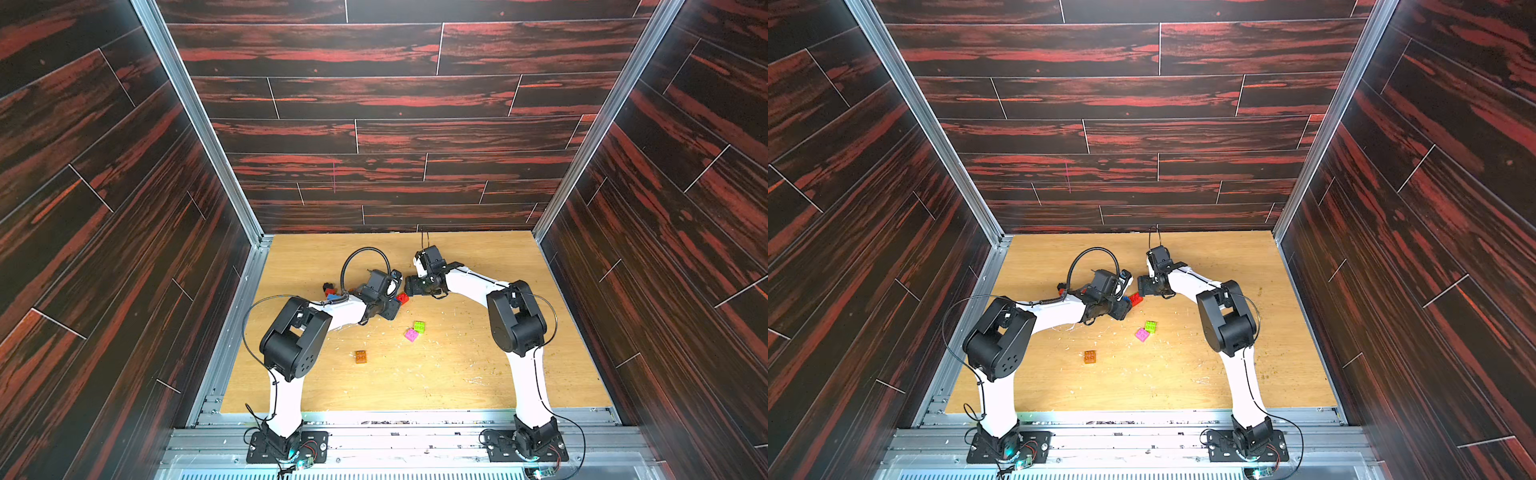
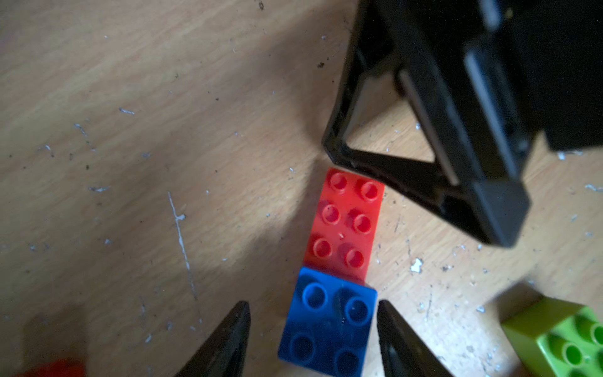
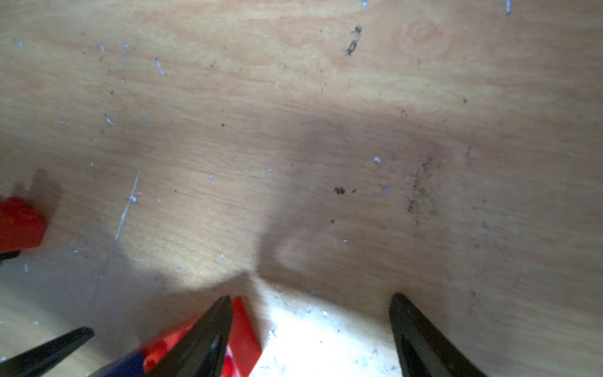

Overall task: Assemble the letter v with lego
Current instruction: Adjust the lego brick at the center of the board.

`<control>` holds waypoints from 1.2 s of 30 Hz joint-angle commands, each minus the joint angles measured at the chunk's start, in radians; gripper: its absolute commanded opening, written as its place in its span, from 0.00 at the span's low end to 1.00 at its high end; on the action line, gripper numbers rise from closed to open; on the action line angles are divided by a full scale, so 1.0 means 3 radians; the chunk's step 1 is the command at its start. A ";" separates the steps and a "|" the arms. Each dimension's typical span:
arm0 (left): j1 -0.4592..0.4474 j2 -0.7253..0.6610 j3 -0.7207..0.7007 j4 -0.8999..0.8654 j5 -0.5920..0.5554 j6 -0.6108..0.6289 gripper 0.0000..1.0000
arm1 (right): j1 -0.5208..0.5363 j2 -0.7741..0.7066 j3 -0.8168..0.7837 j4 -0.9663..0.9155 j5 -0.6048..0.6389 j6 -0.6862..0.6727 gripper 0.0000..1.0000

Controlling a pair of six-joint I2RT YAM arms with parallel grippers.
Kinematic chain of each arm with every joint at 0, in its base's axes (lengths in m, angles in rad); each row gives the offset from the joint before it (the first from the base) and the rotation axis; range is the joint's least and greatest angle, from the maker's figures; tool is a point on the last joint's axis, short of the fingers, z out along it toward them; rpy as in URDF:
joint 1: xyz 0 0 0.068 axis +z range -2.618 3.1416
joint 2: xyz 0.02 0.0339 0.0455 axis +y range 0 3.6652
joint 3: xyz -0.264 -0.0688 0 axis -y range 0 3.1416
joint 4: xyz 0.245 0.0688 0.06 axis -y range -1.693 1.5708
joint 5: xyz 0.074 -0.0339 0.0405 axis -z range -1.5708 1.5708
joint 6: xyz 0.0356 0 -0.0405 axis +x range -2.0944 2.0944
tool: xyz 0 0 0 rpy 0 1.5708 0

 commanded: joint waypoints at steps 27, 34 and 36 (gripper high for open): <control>0.0038 0.0053 0.0088 -0.0107 0.0042 -0.0004 0.54 | 0.0107 -0.0064 -0.0483 0.0061 -0.0259 0.0055 0.80; 0.0034 0.0020 0.0100 -0.0142 0.0059 -0.0013 0.55 | 0.0111 -0.0091 -0.0551 0.0126 -0.0354 0.0044 0.80; 0.0034 0.0010 0.0090 -0.0137 0.0059 -0.0016 0.54 | 0.0111 -0.0116 -0.0599 0.0173 -0.0359 0.0047 0.80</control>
